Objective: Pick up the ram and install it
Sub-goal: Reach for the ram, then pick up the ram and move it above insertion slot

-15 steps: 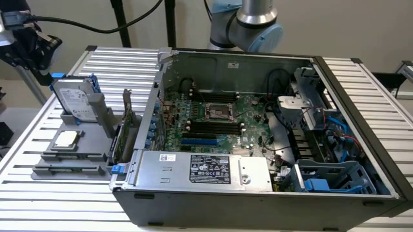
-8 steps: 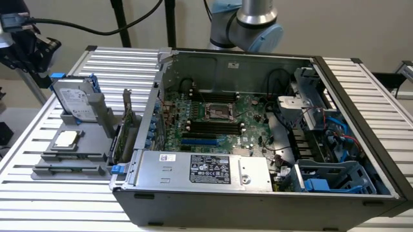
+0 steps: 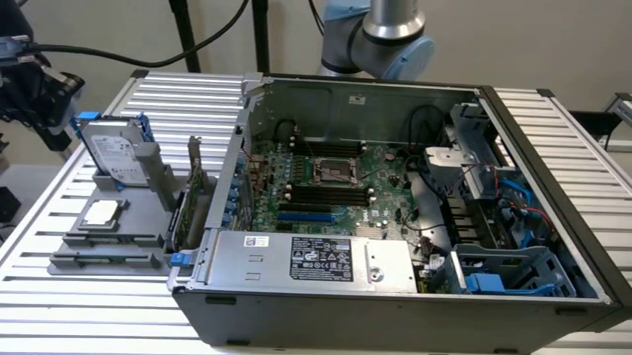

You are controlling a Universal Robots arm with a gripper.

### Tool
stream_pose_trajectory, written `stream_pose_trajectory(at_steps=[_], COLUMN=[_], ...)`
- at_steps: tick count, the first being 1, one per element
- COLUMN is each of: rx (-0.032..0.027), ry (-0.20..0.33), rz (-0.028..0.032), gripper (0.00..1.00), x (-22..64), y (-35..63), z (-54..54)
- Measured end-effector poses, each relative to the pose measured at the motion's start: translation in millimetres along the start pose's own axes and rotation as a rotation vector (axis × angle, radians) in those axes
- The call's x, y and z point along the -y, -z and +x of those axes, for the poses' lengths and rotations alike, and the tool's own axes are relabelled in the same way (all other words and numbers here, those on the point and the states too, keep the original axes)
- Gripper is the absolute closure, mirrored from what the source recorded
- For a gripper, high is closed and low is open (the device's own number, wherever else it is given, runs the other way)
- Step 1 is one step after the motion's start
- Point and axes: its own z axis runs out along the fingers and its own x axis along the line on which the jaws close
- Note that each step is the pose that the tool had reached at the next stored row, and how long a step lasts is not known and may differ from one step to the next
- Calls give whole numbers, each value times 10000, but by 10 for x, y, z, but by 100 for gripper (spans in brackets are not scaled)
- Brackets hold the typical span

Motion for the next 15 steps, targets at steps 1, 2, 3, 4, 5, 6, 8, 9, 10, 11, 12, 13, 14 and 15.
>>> stream_pose_trajectory(at_steps=[1,2,3,4,5,6,8,9,10,11,12,13,14,15], rx=[1,2,4,5,7,8,12,9,9,10,10,11,10,10], ry=[0,1,2,2,2,3,2,1,2,4,4,3,3,3], rz=[18,37,57,77,100,125,146,148,149,148,148,148,148,147], gripper=[89,89,89,89,89,89,89,89,89,89,89,89,89,89], x=[22,41,60,77,94,107,116,117,118,119,119,119,119,119], y=[-5,-11,-17,-23,-29,-36,-43,-41,-40,-42,-42,-42,-42,-42], z=[-1,-3,-4,-4,-6,-6,-6,-6,-7,-7,-7,-7,-7,-7])
